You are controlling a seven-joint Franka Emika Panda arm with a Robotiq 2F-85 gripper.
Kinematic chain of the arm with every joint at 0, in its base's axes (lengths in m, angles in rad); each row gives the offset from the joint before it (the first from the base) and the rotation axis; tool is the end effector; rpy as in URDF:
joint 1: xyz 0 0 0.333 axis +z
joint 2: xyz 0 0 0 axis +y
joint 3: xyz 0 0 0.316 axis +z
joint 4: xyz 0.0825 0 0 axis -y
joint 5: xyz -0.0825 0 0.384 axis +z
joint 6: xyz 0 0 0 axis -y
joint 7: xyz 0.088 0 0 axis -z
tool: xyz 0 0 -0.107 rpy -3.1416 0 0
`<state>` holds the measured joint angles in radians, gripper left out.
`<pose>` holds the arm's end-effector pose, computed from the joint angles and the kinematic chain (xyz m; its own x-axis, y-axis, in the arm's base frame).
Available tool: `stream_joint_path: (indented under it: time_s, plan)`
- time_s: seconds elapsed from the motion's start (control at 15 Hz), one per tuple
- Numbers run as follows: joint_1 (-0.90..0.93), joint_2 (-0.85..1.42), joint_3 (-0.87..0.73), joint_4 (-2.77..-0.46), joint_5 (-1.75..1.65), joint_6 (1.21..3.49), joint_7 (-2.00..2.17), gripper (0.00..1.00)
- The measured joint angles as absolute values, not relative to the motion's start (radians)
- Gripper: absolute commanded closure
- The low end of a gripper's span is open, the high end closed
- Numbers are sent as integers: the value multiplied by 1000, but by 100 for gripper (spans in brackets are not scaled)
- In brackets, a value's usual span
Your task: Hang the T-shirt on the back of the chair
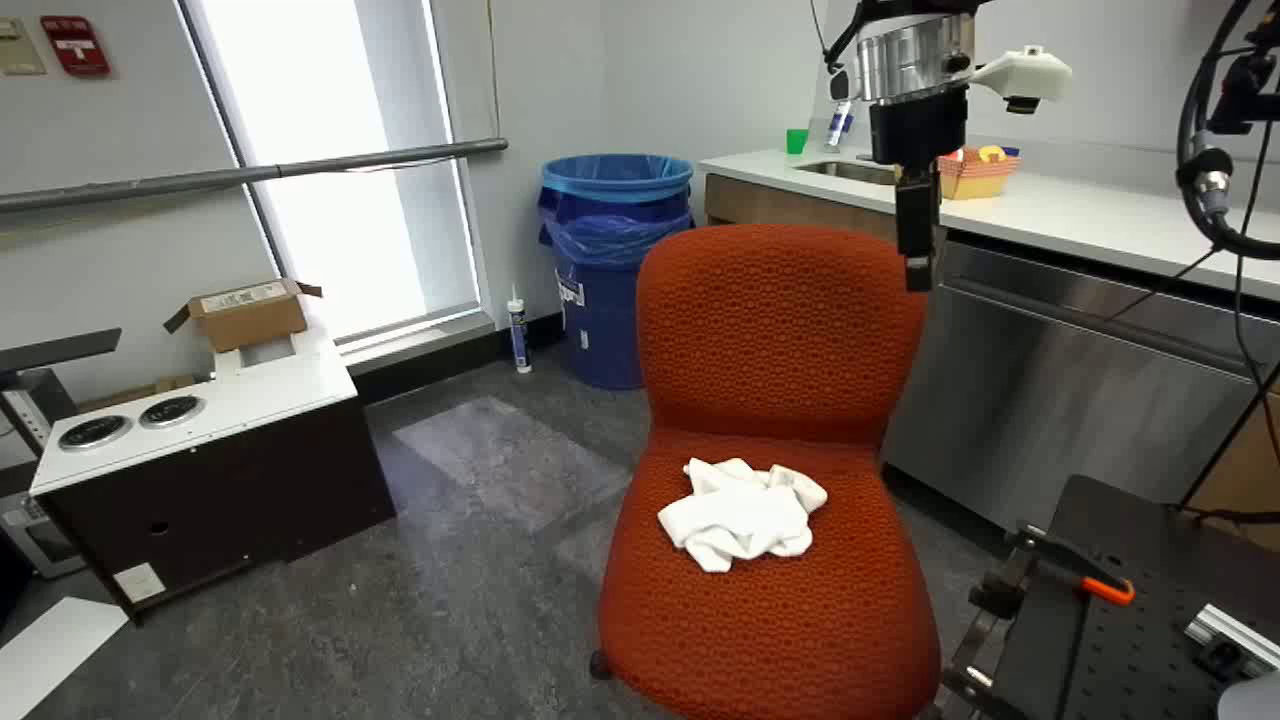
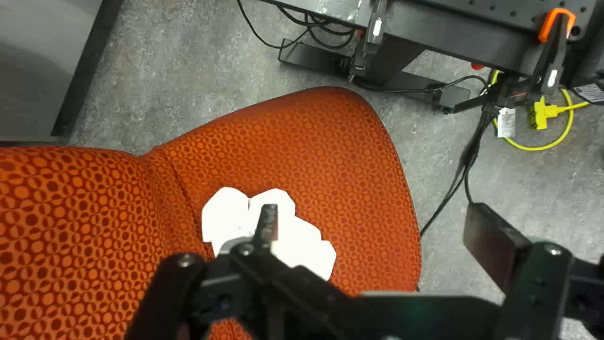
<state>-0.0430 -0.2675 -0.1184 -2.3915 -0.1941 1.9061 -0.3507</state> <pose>0.4219 -0.0832 0.4044 0.9311 0.2623 -0.2534 0.2832 -0.9578 0.0492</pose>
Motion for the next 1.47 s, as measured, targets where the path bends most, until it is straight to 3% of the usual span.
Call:
stream_joint_path:
  time_s: [0.93, 1.47]
  plan:
    - [-45, -263, -123, -2391, -194, 1913, -351, 0]
    - [-90, -164, -188, -2358, -162, 2124, -348, 0]
